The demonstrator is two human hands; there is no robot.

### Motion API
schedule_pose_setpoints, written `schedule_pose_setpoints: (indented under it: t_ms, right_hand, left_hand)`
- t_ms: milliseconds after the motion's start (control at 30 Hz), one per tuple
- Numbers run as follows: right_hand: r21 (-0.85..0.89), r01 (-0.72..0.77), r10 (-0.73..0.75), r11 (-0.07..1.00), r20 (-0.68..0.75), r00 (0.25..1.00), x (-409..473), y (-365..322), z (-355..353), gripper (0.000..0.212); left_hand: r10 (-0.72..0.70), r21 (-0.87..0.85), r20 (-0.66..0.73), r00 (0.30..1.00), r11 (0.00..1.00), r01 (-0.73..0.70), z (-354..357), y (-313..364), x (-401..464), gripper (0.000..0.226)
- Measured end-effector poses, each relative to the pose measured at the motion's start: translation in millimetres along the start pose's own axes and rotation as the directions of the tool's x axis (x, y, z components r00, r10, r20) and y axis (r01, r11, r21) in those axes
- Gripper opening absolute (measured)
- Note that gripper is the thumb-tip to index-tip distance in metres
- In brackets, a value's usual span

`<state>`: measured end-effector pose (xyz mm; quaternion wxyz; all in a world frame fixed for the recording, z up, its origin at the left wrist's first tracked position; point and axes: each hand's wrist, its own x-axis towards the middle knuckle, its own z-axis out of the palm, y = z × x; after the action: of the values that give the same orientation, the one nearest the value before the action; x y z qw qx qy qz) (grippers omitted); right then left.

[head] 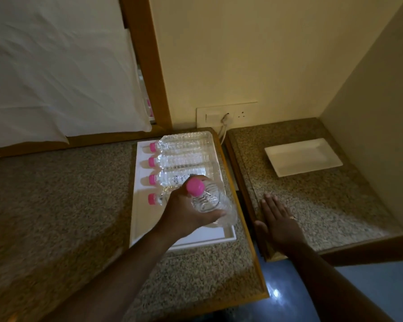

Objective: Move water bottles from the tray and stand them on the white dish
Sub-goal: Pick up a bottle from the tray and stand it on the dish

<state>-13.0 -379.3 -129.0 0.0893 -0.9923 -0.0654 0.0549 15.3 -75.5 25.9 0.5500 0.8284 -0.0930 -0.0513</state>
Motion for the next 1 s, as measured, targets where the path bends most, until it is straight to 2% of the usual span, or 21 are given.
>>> schedule_pose_setpoints:
  t_ms: [267,433,667,733,867,1000]
  right_hand:
    - [0.088,-0.036,0.036,0.995,-0.002,0.999,1,8,-3,0.067]
    - [0.107,-0.064,0.065,0.992,-0.007,0.998,1,44,-11,0.068]
    - [0.095,-0.117,0.124,0.989,-0.069,0.99,-16,154,-31,0.072]
    - [0.08,-0.114,0.119,0.99,-0.065,0.991,-16,182,-33,0.072]
    - [0.075,-0.06,0.065,0.995,-0.068,0.996,-14,207,-27,0.073]
    - [0.079,-0.027,0.035,0.997,-0.095,0.995,-7,216,-23,0.077]
  left_hand:
    - [-0.039,0.044,-0.073,0.997,0.998,0.042,3,24,15,0.06]
    - [-0.02,0.031,-0.142,0.99,0.999,0.025,44,60,55,0.061]
    - [0.009,0.086,-0.064,0.998,0.996,-0.004,183,102,165,0.048]
    - [0.034,0.104,-0.043,0.999,0.994,-0.029,232,111,202,0.054]
    - [0.093,0.114,-0.005,0.996,0.989,-0.092,301,115,254,0.067]
    - [0.076,0.143,0.043,0.996,0.986,-0.081,338,109,278,0.065]
